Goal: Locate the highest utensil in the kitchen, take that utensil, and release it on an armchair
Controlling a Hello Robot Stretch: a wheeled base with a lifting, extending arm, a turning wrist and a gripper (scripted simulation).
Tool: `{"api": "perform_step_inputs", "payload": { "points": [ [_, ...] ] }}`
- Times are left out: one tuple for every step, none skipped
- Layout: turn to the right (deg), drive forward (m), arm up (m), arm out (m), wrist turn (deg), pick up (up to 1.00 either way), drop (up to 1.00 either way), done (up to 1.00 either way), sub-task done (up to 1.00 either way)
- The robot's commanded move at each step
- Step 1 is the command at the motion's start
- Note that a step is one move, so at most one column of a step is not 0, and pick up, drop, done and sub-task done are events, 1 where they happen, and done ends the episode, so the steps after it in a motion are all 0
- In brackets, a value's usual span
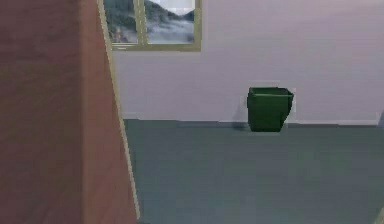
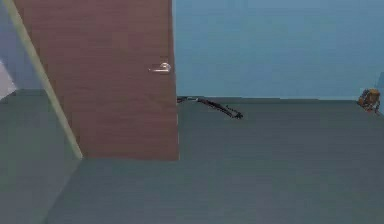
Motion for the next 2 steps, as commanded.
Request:
{"api": "perform_step_inputs", "payload": {
  "points": [
    [0.0, 1.0, 0.0, 0.0, 0.0, 0.0, 0.0, 0.0, 0.0],
    [-9.0, 0.0, 0.0, 0.0, 0.0, 0.0, 0.0, 0.0, 0.0]
  ]
}}
